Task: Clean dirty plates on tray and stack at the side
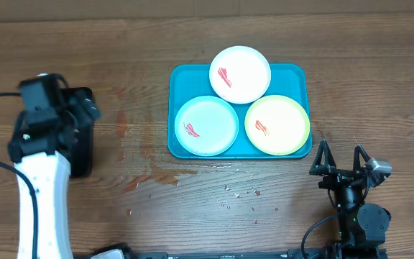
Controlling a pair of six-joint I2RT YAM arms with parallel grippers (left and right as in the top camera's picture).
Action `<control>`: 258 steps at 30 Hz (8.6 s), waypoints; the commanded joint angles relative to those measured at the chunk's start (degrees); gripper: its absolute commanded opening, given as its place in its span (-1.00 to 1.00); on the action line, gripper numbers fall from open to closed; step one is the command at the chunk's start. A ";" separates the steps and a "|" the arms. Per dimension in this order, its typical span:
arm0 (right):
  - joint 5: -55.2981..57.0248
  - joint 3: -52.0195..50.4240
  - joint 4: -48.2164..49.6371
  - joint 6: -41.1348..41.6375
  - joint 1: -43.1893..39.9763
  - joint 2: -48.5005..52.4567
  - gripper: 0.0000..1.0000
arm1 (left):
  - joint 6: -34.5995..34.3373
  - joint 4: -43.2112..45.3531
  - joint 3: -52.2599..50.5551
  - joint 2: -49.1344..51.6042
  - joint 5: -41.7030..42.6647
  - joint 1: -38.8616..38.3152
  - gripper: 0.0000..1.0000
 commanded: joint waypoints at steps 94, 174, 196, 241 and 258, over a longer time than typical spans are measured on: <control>-0.17 -0.61 0.37 0.02 -0.33 -0.26 1.00 | 1.62 20.92 1.03 37.18 1.57 13.94 1.00; -0.17 -0.61 0.35 0.02 -0.33 -0.26 1.00 | 0.94 2.21 1.03 37.16 6.84 14.27 0.54; -0.17 -0.61 0.37 0.02 -0.33 -0.26 1.00 | 1.05 16.04 1.03 37.18 1.36 14.29 0.21; -0.17 -0.61 0.37 0.02 -0.33 -0.26 1.00 | 1.01 1.09 1.03 37.16 6.67 14.29 -0.91; -0.17 -0.61 0.37 0.02 -0.33 -0.26 1.00 | 2.75 7.06 1.20 37.16 4.63 14.27 -0.17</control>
